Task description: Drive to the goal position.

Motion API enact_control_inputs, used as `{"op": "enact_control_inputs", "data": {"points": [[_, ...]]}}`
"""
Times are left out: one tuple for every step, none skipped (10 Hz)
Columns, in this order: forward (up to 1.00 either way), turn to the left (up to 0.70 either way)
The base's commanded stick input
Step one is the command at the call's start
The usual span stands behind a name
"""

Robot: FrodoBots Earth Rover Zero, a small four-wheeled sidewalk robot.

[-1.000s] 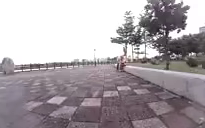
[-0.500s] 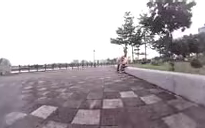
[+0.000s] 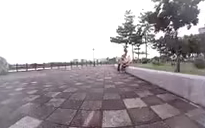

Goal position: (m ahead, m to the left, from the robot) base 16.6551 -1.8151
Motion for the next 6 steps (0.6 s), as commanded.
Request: {"op": "enact_control_inputs", "data": {"points": [[1.0,0.0],[1.0,0.0],[1.0,0.0],[1.0,0.0],[1.0,0.0],[1.0,0.0]]}}
